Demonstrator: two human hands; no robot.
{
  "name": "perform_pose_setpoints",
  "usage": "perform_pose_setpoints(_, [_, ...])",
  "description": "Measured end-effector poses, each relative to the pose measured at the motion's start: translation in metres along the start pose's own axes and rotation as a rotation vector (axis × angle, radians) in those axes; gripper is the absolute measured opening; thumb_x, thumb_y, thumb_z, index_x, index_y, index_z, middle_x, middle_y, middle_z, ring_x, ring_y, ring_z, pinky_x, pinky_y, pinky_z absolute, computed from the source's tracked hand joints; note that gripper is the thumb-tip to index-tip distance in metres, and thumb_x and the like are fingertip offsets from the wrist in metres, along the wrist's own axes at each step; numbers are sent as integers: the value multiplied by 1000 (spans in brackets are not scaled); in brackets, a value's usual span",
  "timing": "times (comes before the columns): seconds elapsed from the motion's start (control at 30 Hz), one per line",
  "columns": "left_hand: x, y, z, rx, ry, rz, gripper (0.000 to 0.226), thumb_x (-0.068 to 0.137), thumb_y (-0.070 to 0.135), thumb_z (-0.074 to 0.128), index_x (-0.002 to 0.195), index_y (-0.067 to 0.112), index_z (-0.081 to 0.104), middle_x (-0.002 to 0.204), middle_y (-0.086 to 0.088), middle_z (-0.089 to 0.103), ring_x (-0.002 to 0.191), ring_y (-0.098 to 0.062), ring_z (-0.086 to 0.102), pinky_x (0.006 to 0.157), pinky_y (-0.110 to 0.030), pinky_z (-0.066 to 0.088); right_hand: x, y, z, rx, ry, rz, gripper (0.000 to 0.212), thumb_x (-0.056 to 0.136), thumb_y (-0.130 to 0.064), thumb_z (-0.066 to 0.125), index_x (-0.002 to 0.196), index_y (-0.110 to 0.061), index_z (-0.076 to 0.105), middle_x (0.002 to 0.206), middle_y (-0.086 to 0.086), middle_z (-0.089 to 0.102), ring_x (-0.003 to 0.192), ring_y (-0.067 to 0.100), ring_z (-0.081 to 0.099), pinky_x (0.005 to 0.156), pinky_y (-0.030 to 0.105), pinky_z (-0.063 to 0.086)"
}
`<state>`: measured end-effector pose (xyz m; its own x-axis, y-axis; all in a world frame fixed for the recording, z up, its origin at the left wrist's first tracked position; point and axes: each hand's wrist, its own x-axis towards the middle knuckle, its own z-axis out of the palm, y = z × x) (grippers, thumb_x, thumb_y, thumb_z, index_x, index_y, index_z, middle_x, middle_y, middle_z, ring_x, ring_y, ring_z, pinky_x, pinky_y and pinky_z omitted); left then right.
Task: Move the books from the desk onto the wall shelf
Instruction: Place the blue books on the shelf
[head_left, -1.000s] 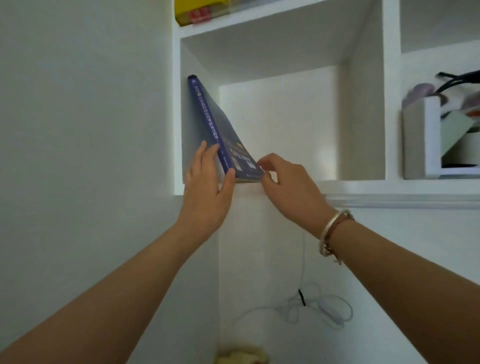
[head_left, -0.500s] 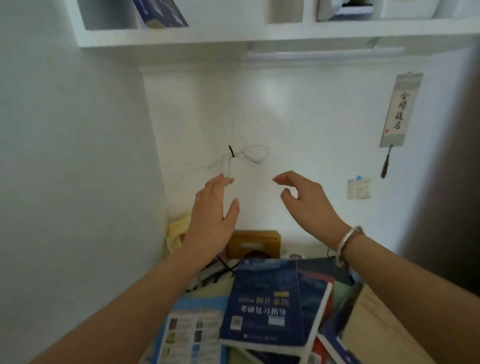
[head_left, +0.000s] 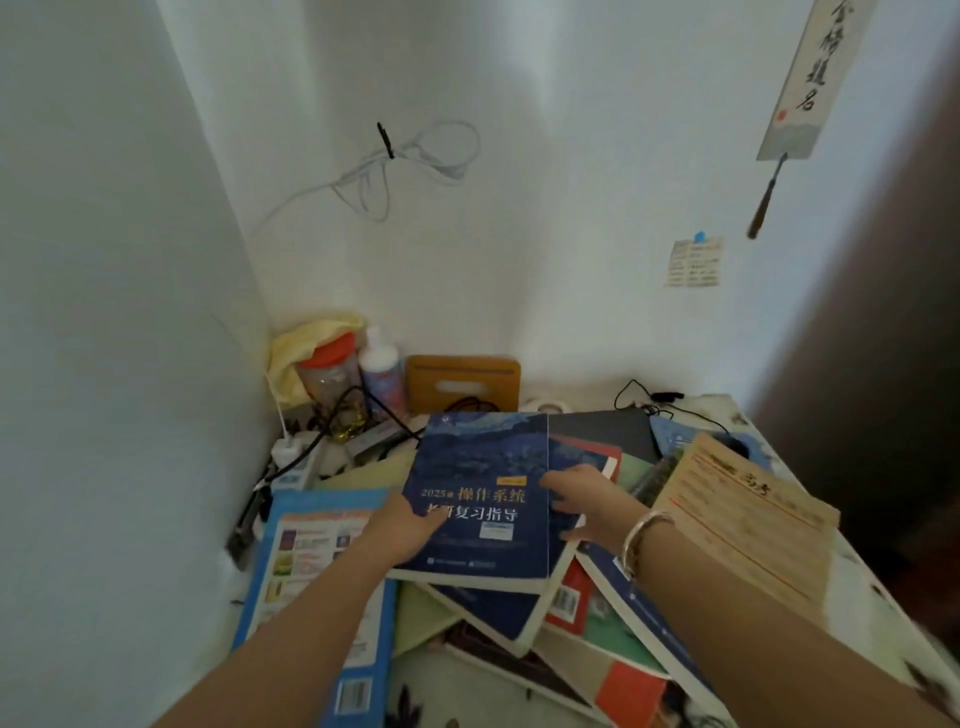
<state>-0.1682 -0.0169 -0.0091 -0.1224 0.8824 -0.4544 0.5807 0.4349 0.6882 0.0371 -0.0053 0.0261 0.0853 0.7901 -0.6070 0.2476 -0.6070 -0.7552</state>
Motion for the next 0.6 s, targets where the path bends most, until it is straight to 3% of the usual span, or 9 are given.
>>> perform_pose_setpoints(0.07, [4,-4,0,-71,55,-67,43,91,29,60,121,0,48,105,-10,57,104,-31,55,78,-30,41,8,1,4,115,-30,27,26,89,-9,51,112,1,57,118,25,63,107,40,60,87,49,51])
perform_pose_setpoints(0.13, [7,-7,-3,-70,142,-119,30,90,25,63,104,-1,56,93,-11,54,91,-26,52,77,-31,42,14,-2,8,126,-45,42,10,88,-10,52,97,-12,48,93,14,63,80,27,60,74,42,52])
perform_pose_setpoints(0.23, [14,-10,-8,-202,169,-113,29,82,25,71,98,1,65,99,-14,69,90,-30,65,87,-41,53,20,-8,14,67,-39,45,36,87,-13,55,120,-15,40,107,14,62,94,29,61,77,42,51])
perform_pose_setpoints(0.33, [11,-2,-13,-276,184,-31,33,80,29,73,100,4,66,98,-15,72,87,-31,69,85,-47,56,24,-13,18,34,-63,69,59,85,-15,59,138,-13,33,122,17,59,103,35,62,87,47,51])
perform_pose_setpoints(0.47, [-1,8,-14,-268,174,144,23,91,23,61,104,13,46,105,-5,61,94,-23,62,85,-40,52,18,-15,21,59,-72,70,55,88,-10,54,139,-11,34,120,17,61,85,29,63,66,38,50])
perform_pose_setpoints(0.53, [-11,12,-19,-219,182,263,19,93,20,57,104,16,42,106,-3,59,91,-18,59,78,-33,49,12,-13,23,84,-74,77,56,88,-12,54,140,-14,33,125,16,56,89,30,60,69,40,49])
perform_pose_setpoints(0.6, [-26,17,-31,-185,198,382,18,93,19,57,103,17,43,106,-1,62,86,-13,59,69,-27,47,3,-11,26,107,-91,80,58,86,-17,56,140,-16,34,134,15,48,108,34,55,84,44,48])
